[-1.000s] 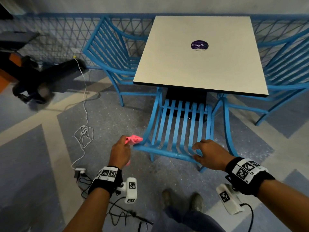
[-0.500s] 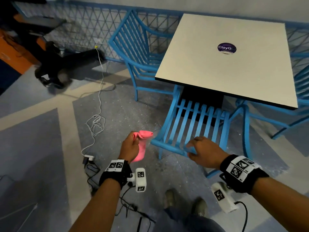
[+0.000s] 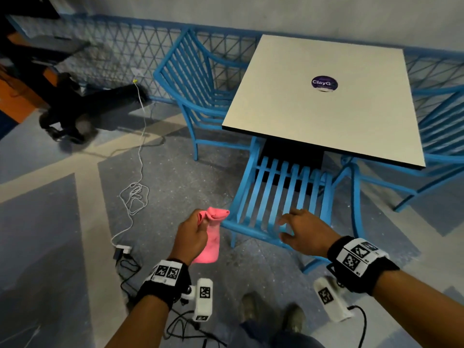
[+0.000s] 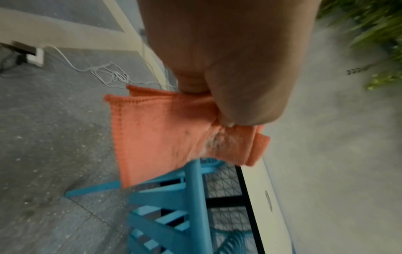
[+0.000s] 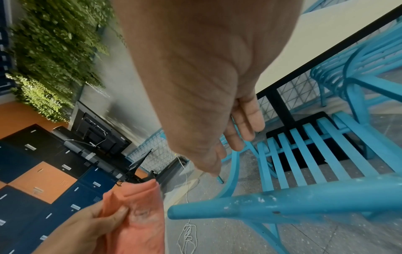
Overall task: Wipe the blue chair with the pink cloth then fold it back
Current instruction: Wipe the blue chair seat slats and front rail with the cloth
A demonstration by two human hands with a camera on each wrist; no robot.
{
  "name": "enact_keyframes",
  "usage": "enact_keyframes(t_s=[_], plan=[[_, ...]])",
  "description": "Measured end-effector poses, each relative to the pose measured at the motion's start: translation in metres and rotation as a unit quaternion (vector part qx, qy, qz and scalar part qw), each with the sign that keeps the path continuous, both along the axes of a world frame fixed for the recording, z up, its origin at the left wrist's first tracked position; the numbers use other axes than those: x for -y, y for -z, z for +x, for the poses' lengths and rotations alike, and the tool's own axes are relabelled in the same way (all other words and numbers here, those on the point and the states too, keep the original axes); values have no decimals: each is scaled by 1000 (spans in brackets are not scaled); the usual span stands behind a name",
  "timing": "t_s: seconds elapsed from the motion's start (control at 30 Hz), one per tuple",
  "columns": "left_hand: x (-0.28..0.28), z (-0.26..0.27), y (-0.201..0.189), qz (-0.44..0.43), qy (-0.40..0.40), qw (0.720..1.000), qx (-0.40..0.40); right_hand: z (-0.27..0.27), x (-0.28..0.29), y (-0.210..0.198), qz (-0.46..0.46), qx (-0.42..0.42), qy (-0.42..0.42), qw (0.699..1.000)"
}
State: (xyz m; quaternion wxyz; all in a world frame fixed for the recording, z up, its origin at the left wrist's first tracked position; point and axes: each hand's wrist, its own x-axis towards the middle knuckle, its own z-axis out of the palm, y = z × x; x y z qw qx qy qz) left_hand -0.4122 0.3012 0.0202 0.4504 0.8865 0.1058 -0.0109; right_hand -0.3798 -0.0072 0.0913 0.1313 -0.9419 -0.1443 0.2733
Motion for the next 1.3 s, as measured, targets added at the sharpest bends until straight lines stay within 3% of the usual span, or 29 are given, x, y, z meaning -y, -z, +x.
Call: enact_keyframes(t_s=[0.1,0.27,0.57,0.77,0.87,1.07,1.17,1.3], plan=[[37,7,-12,15,19,999,40,-3,11,-1,-5,-1,10,1000],[95,1,13,12,70,997,-17,-10,31,-2,0,1,37,999],[197,-30,29,43,138,989,-16,-30,62,9,2,-7,77,997],[206,-22,0,-55,223,967,-106,-42,82,14,-2,-8,112,994],[183,-10,-13,-83,195,971,-109,-43,96,13,-1,4,129,992],[142,14,-18,28,144,981,-126,-51,118,14,-7,0,150,989],[163,4,-4,76,187,969,-142,-54,125,15,-12,-5,149,989],[211,-10,2,83,177,973,-120,-57,139,16,-17,-15,157,987]])
